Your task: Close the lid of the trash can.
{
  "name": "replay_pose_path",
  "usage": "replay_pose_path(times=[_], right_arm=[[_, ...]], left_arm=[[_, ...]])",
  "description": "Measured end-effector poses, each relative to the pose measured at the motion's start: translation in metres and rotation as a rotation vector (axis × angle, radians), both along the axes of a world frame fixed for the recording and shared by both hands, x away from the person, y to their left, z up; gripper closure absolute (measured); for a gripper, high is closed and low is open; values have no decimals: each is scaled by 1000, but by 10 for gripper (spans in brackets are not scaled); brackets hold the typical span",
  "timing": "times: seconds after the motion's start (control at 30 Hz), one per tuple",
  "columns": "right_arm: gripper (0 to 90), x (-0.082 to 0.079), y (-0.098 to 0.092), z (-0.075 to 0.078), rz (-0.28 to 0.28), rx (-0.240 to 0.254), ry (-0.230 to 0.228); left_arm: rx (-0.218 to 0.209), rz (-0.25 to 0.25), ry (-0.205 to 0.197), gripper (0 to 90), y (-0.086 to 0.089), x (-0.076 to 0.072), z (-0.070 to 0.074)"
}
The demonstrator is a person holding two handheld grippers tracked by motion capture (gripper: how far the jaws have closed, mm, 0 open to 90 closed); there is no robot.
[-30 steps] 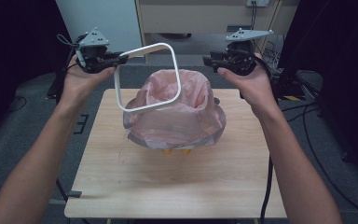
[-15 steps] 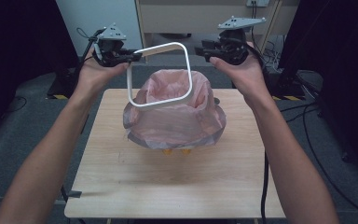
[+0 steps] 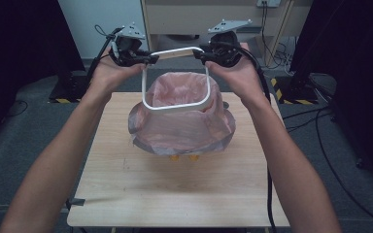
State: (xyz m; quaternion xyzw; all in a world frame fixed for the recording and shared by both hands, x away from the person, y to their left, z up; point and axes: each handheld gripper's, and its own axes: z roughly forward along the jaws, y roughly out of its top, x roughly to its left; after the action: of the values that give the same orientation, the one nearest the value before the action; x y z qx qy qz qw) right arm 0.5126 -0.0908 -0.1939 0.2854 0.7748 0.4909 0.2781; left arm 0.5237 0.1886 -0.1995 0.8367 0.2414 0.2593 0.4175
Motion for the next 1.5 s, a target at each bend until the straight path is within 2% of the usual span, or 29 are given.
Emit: replay_pose_path(times=[0.17,0.33,0.47,0.57,0.63,0.7,0.83,0.93,0.97,1.0,1.23,1.5], right_arm=[[723,-1,3,-6,-25,-40,-5],[750,-1,2,-9,-38,-44,-3],[761,-1,-1,-15,-63,-47,13],[766,-1,-5,-18,-73,-39,39],[766,-1,-6,-19,-79,-38,50],[766,-1,-8,-19,-96,-43,70],[767,0,-12,-20,-113,-46,96],[768,1,-14,-24,-128,-45,133],[768,2,-15,-25,-134,-42,144],[768,2,-16,-27,-136,-41,153],[768,6,-16,-38,-147,-40,242],[764,9,-12,-41,-126,-34,256]], left_arm=[[7,0,7,800,-1,1,-2],[3,-4,1,796,-5,2,-4],[-19,0,-8,781,-9,4,-7],[-26,11,-18,682,-14,5,-10],[-30,14,-20,548,-15,6,-11],[-63,9,-33,529,-17,6,-15],[-83,9,-21,516,-16,5,-18],[-85,-1,-2,560,-15,2,-20],[-81,-11,16,629,-14,2,-20],[-76,-15,22,651,-15,2,-21],[-80,4,53,691,-13,4,-31],[-78,6,73,711,-13,5,-40]])
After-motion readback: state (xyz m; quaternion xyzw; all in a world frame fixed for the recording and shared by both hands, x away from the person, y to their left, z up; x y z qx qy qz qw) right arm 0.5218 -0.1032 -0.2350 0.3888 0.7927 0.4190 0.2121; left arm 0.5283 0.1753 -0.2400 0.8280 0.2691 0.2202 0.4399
